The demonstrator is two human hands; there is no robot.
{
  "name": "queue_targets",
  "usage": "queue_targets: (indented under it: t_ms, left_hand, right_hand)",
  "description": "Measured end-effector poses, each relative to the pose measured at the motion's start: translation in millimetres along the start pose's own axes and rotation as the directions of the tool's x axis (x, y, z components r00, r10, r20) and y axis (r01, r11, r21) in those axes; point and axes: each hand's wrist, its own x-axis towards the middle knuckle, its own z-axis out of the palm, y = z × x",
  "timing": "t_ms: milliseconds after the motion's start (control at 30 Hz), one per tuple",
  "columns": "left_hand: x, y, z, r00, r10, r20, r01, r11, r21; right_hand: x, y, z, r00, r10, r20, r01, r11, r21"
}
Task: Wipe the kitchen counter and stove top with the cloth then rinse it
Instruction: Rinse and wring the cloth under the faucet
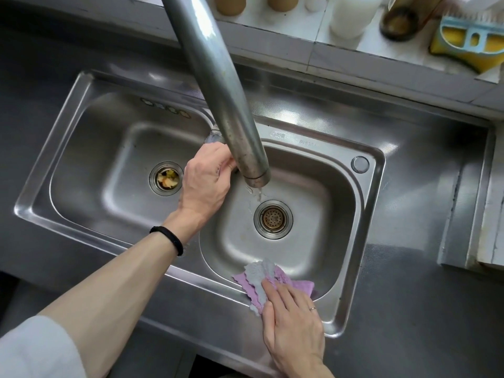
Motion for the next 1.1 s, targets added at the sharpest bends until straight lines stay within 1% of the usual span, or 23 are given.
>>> queue_targets:
  t_ms: [100, 167, 200, 233, 267, 333, 367, 400, 433, 533, 600, 633, 767, 833, 1000, 1100]
  left_hand:
    - [-0.5, 1.9, 0.0, 0.999, 0.0, -0.032, 0.001, 1.0, 0.031]
    - [-2.0, 5.8, -1.4, 0.999, -0.024, -0.048, 0.023, 1.0, -0.016]
    - [-3.1, 8.5, -2.7, 0.998, -0.035, -0.051, 0.033, 0.999, -0.032]
    - [-4.4, 11.3, -4.0, 0.997, -0.045, -0.055, 0.043, 0.998, -0.043]
    - [-5.7, 13.4, -5.0, 0.997, -0.053, -0.064, 0.05, 0.997, -0.056]
    - [-8.8, 16.6, -7.3, 0.991, -0.057, -0.118, 0.05, 0.997, -0.058]
    - [-11.2, 17.5, -8.4, 0.984, -0.066, -0.163, 0.058, 0.997, -0.052]
    - [-14.5, 18.1, -9.6, 0.972, -0.09, -0.216, 0.08, 0.995, -0.052]
    - [-17.7, 18.4, -11.3, 0.958, -0.119, -0.261, 0.106, 0.992, -0.062]
    - [-31.8, 19.8, -14.1, 0.937, -0.152, -0.314, 0.12, 0.986, -0.12]
    - [-43.7, 17.4, -14.4, 0.936, -0.157, -0.314, 0.124, 0.985, -0.122]
    - [-49.5, 15.2, -13.8, 0.938, -0.169, -0.303, 0.139, 0.983, -0.12]
    - [-70.0, 8.6, -12.0, 0.936, -0.235, -0.263, 0.197, 0.966, -0.165]
    - [-76.8, 6.1, -11.3, 0.934, -0.259, -0.246, 0.22, 0.96, -0.174]
    - [-85.3, 2.5, -8.0, 0.926, -0.3, -0.227, 0.258, 0.946, -0.198]
    - [-87.3, -0.3, -4.9, 0.927, -0.32, -0.193, 0.276, 0.935, -0.224]
  right_hand:
    - [2.7, -0.7, -3.0, 1.0, -0.008, -0.02, 0.009, 0.999, 0.036]
    - [6.2, -1.5, -7.8, 0.999, 0.019, -0.027, -0.017, 0.996, 0.091]
    - [9.1, -2.2, -11.9, 0.998, 0.06, 0.0, -0.06, 0.99, 0.129]
    - [13.2, -3.6, -16.9, 0.99, 0.127, 0.06, -0.136, 0.976, 0.168]
    - [18.4, -4.6, -21.2, 0.967, 0.213, 0.141, -0.238, 0.951, 0.196]
    - [32.8, -3.4, -24.7, 0.882, 0.357, 0.306, -0.434, 0.869, 0.238]
    - [41.9, -2.2, -25.8, 0.849, 0.396, 0.351, -0.498, 0.82, 0.282]
    - [52.7, -2.6, -29.6, 0.833, 0.42, 0.361, -0.537, 0.772, 0.34]
    - [65.7, -4.7, -35.6, 0.832, 0.434, 0.347, -0.55, 0.732, 0.403]
    - [106.3, -20.7, -55.0, 0.873, 0.408, 0.268, -0.483, 0.64, 0.598]
    - [130.5, -32.0, -65.0, 0.891, 0.382, 0.247, -0.432, 0.545, 0.718]
    - [141.2, -35.4, -68.2, 0.896, 0.379, 0.233, -0.413, 0.515, 0.751]
    - [168.4, -45.2, -76.2, 0.905, 0.393, 0.163, -0.348, 0.465, 0.814]
    - [175.7, -49.0, -79.1, 0.9, 0.411, 0.147, -0.346, 0.466, 0.814]
    - [187.6, -53.0, -84.5, 0.877, 0.436, 0.201, -0.377, 0.367, 0.85]
    - [191.4, -55.7, -88.0, 0.877, 0.447, 0.177, -0.35, 0.34, 0.873]
